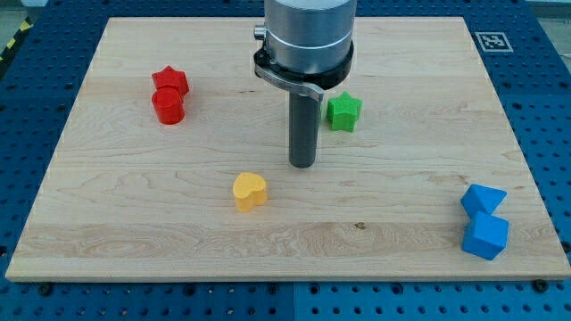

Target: Point at yellow heart

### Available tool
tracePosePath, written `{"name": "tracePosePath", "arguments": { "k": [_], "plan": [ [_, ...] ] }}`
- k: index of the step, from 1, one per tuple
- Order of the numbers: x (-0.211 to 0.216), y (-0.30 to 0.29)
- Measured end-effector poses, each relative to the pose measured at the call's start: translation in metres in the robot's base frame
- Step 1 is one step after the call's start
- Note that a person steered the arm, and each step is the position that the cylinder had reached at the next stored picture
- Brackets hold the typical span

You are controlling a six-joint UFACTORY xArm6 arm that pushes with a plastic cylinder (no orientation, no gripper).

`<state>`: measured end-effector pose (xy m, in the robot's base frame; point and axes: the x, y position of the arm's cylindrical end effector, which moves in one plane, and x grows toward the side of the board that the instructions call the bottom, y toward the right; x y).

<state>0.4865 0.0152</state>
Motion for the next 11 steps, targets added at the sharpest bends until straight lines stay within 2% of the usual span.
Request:
{"name": "tracePosePath", "arguments": {
  "k": [3, 6, 7, 11],
  "plan": [
    [0.084, -0.01],
    [0.086, -0.032],
    [0.086, -0.058],
    [0.073, -0.073]
  ]
}}
